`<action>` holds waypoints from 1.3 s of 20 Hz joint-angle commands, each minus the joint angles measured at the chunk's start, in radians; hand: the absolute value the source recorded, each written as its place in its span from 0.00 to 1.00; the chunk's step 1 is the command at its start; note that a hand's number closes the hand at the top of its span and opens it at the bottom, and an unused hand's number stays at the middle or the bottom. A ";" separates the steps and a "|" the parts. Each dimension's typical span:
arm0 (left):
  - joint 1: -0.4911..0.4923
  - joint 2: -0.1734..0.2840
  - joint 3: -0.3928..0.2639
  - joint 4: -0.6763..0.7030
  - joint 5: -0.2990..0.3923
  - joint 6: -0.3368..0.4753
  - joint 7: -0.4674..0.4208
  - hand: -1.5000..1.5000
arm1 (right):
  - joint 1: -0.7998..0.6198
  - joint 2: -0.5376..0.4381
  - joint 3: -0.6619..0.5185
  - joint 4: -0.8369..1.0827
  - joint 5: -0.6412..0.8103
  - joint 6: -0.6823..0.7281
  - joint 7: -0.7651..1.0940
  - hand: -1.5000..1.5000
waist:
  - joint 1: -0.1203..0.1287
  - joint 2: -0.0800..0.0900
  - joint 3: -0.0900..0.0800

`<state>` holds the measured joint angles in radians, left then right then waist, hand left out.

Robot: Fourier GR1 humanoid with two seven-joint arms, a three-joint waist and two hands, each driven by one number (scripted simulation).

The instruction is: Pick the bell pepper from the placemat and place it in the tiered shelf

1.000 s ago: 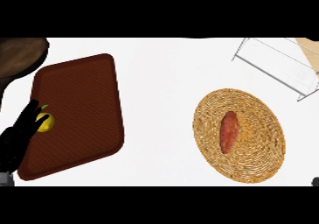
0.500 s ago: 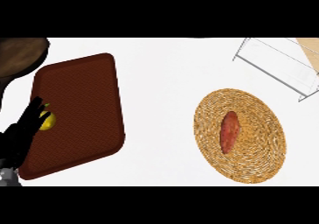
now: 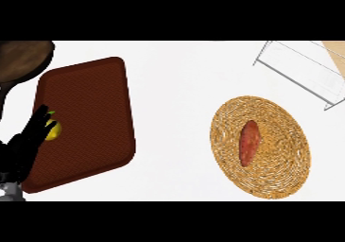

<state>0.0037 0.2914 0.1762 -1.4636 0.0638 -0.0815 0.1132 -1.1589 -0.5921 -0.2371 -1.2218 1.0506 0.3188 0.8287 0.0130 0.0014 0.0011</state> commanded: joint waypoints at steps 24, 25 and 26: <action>-0.056 -0.013 0.016 0.040 -0.006 -0.016 0.049 0.50 | 0.005 -0.165 -0.142 0.689 0.006 -0.459 -0.359 0.00 | 0.006 0.006 0.000; 0.024 -0.013 0.029 0.080 -0.015 -0.044 -0.082 0.50 | -0.005 -0.135 -0.144 0.668 -0.004 -0.472 -0.335 0.00 | 0.007 0.004 -0.001; -0.019 0.002 0.027 -0.002 0.002 -0.034 0.036 0.50 | -0.042 -0.123 -0.141 0.713 0.007 -0.507 -0.335 0.00 | 0.017 0.006 0.000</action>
<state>-0.0208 0.2783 0.1933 -1.4363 0.0548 -0.1062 0.1026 -1.1806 -0.7250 -0.3668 -0.5606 1.0685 -0.1296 0.5312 0.0244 0.0062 0.0027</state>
